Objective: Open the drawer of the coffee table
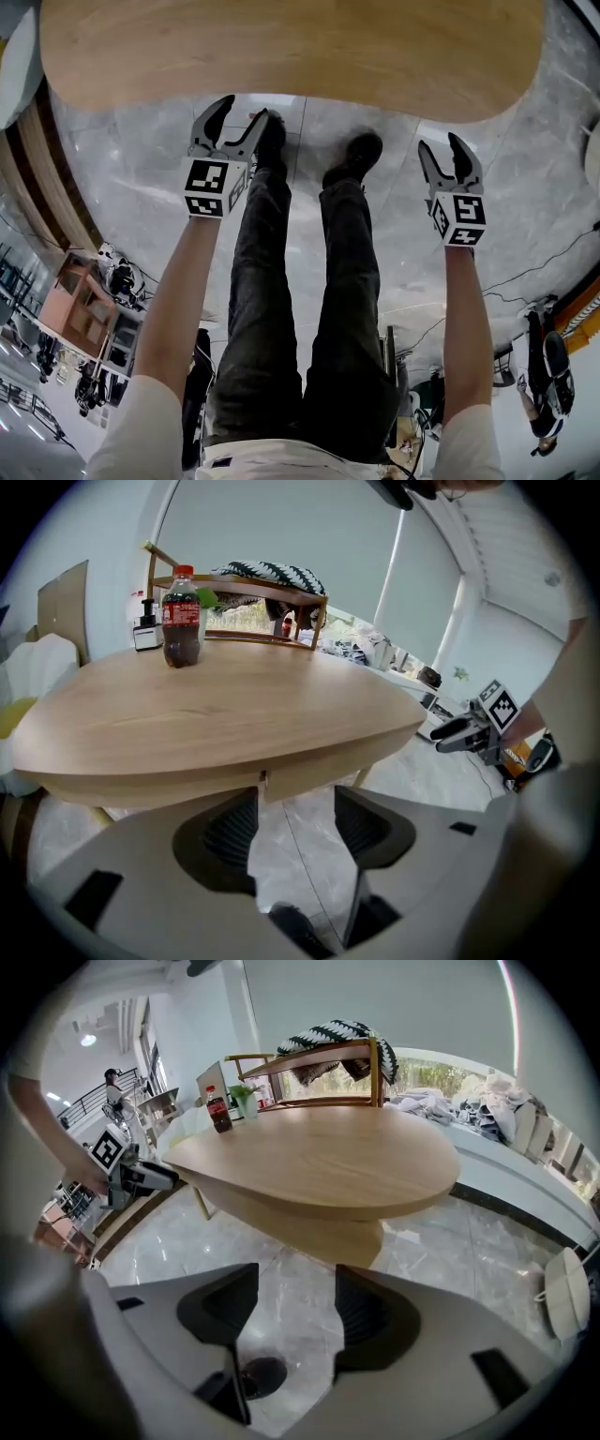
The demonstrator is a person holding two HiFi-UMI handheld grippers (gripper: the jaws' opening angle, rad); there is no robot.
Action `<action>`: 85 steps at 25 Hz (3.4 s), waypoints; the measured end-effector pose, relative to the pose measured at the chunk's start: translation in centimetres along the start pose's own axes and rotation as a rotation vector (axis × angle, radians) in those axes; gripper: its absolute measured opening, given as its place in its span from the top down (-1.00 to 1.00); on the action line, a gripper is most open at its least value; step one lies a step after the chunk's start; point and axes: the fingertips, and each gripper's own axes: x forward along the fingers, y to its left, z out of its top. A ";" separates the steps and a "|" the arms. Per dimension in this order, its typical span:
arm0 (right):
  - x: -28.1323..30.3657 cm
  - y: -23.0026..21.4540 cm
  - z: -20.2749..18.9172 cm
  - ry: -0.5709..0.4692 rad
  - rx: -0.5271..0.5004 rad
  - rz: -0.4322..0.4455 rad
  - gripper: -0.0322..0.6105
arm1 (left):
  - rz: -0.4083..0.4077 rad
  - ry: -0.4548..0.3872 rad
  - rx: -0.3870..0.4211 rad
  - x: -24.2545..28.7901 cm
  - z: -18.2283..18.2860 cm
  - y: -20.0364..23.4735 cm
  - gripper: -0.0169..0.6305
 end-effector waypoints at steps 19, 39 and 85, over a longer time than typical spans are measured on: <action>4.1 -4.8 -0.6 -0.045 0.052 -0.122 -0.21 | 0.042 -0.074 0.034 4.9 0.5 2.2 -0.12; 6.5 -5.1 2.5 -0.105 -0.075 -0.058 -0.23 | 0.027 -0.064 0.098 6.4 0.6 0.5 -0.09; 3.4 -1.5 -2.8 -0.044 0.022 -0.049 -0.22 | 0.013 -0.013 0.028 2.4 -3.9 -1.9 -0.05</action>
